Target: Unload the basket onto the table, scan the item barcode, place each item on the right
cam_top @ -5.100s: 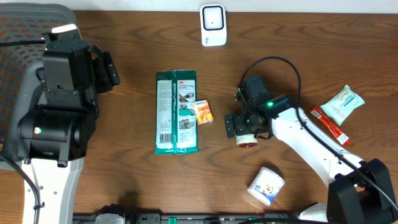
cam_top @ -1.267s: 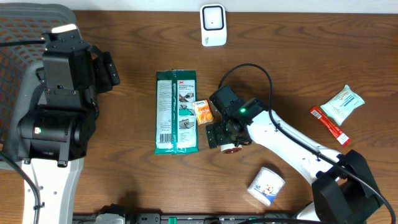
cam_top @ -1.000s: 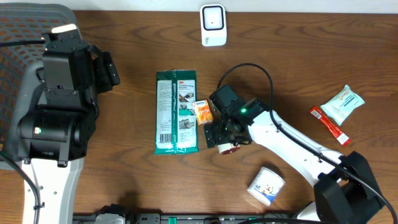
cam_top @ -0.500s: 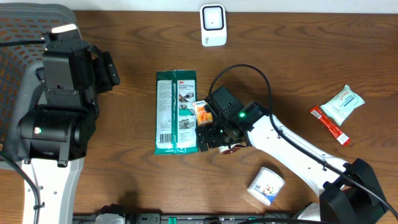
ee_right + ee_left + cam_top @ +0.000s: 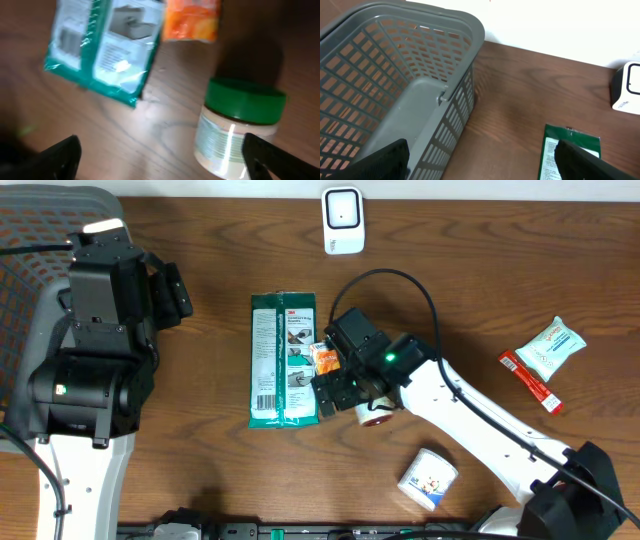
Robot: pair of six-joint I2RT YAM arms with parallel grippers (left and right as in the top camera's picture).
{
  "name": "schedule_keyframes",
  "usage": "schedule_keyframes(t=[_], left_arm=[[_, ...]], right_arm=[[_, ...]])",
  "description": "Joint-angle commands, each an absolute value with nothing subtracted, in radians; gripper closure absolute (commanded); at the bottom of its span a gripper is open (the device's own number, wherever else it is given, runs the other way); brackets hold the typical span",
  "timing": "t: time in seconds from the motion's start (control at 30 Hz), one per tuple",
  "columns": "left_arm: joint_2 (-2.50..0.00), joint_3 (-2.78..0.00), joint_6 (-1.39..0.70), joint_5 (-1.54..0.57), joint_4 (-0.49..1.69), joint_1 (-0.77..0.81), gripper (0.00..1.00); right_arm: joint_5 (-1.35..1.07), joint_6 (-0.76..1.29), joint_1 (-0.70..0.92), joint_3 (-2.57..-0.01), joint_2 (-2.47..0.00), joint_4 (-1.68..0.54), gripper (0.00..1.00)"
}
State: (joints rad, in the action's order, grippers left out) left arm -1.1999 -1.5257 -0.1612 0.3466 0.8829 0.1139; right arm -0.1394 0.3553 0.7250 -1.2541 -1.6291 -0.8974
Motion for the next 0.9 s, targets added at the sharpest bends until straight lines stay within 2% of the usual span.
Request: schedule_keyframes(t=[0.0,0.1,0.13,0.17,0.33,0.53,0.87], left_arm=[[-1.202,-1.533,-0.17,0.36,0.883,0.112,0.08],[-1.202,-1.533,-0.17,0.36,0.883,0.112,0.08],[-1.202,-1.533,-0.17,0.36,0.883,0.112,0.08],[-1.202,-1.533,-0.17,0.36,0.883,0.112,0.08],[-1.202,-1.533,-0.17,0.36,0.883,0.112,0.08],[-1.202,-1.533,-0.17,0.36,0.883,0.112,0.08],[-1.202,-1.533,-0.17,0.36,0.883,0.112,0.08]], right_arm=[[-0.238,0.218,0.733,-1.27,-1.606,-0.893,0.25],[-0.154,0.383,0.738,-1.27,-1.606,-0.895,0.45],[-0.116,0.419,0.745,-1.27,-1.606,-0.901,0.5],[-0.072,0.442,0.755,-1.27,-1.606,-0.91,0.51],[0.162,0.55,0.857,-1.27,-1.606,-0.963,0.44],[0.447,0.688,0.99,-1.269,-1.617,-1.045,0.43],[0.491,0.774,1.008,-1.269,-1.764,-1.111,0.35]])
